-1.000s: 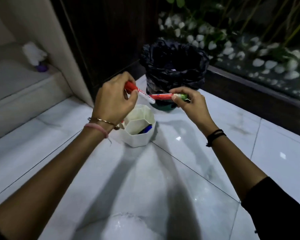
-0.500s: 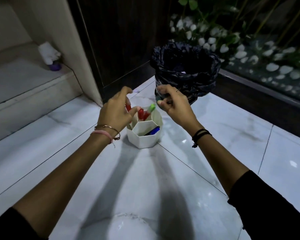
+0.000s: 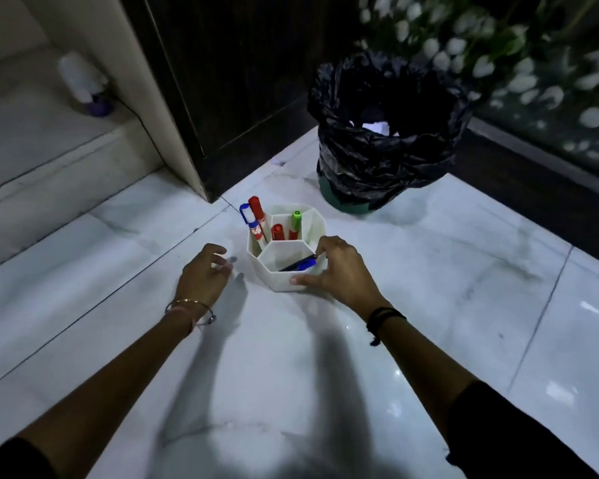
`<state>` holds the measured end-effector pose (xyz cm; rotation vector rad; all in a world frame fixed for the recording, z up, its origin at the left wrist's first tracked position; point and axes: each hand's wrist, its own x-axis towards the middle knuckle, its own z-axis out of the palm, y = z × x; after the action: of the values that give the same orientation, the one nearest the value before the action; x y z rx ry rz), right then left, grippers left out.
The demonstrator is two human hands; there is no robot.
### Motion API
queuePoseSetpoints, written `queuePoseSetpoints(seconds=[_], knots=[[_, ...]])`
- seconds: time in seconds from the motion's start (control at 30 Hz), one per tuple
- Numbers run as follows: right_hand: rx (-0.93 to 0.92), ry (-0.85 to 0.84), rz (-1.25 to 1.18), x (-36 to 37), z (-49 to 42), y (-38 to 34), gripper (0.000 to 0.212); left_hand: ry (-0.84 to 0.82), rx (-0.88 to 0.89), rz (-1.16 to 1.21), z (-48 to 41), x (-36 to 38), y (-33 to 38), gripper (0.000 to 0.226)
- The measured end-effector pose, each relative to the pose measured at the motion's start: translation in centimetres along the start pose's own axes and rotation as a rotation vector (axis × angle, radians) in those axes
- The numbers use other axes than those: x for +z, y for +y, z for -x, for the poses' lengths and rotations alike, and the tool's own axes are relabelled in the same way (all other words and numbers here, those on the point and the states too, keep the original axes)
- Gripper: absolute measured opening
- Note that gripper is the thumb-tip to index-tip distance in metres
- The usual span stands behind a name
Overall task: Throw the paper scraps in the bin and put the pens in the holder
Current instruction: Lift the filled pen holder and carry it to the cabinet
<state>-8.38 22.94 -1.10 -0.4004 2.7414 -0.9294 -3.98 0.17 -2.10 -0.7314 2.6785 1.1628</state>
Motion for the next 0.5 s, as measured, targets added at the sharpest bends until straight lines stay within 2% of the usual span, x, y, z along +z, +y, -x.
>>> queuePoseSetpoints(seconds=[0.13, 0.23, 0.37, 0.5], knots=[[-0.036, -0.035, -0.052, -3.5, 1.0, -3.5, 0.057, -0.111, -0.046, -0.052, 1.5, -3.5, 4.1, 0.032], [-0.049, -0.029, -0.16, -8.8, 2.0, -7.4, 0.053, -0.098, -0.014, -0.043, 3.7, -8.0, 9.2, 0.034], [-0.081, -0.078, -0.252, -19.5, 3.0, -14.4, 0.055, -0.038, 0.033, 0.031, 8.1, -16.2, 17.4, 0.037], [-0.149, -0.046, -0.252, -32.2, 3.8, -23.0, 0.054, -0.036, 0.073, 0.1, 13.2, -25.9, 27.8, 0.041]])
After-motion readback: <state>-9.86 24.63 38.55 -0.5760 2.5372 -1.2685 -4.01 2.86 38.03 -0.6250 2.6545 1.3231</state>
